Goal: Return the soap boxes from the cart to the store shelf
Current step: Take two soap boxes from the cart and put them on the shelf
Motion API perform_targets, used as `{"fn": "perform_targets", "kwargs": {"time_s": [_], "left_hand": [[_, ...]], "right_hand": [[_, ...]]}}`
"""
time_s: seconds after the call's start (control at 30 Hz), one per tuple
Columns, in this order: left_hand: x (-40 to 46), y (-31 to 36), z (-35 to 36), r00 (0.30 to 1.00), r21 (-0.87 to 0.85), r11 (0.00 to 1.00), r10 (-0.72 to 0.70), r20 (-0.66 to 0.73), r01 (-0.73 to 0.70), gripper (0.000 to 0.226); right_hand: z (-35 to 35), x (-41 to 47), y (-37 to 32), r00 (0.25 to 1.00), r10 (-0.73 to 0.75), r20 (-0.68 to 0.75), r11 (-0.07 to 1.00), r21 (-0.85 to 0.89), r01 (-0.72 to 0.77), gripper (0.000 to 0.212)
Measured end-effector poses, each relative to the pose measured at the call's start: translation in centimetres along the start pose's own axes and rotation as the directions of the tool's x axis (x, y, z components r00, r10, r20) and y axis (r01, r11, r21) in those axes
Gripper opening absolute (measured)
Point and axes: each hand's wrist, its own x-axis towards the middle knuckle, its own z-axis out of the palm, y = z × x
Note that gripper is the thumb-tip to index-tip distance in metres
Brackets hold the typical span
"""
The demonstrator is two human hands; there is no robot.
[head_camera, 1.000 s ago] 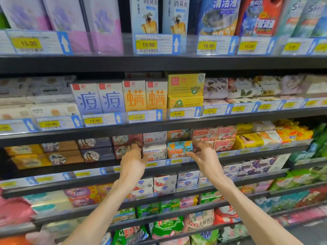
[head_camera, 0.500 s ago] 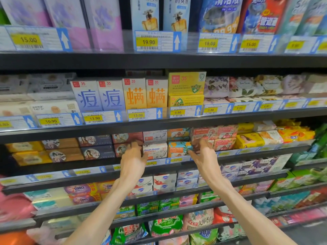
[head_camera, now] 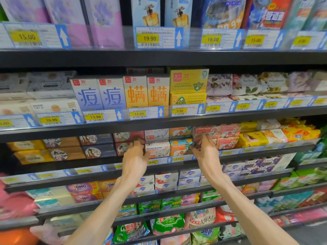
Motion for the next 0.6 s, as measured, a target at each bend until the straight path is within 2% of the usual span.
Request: {"fn": "perform_targets", "kwargs": {"time_s": [0.3,0.6], "left_hand": [[0.10,0.09,0.16,1.000,0.016,1.000,-0.009,0.011,0.009,0.032],[0.08,0.27,0.06,0.999,0.043,0.999,-0.021,0.024,0.020,0.042]], "right_hand": [[0.47,0.00,0.56,1.000,-0.010,0.002,0.999,0.041,0.010,0.025],[0.77,0.07,0.67,0.999,0.037,0.032,0.999,0.020,-0.038,0.022]]}}
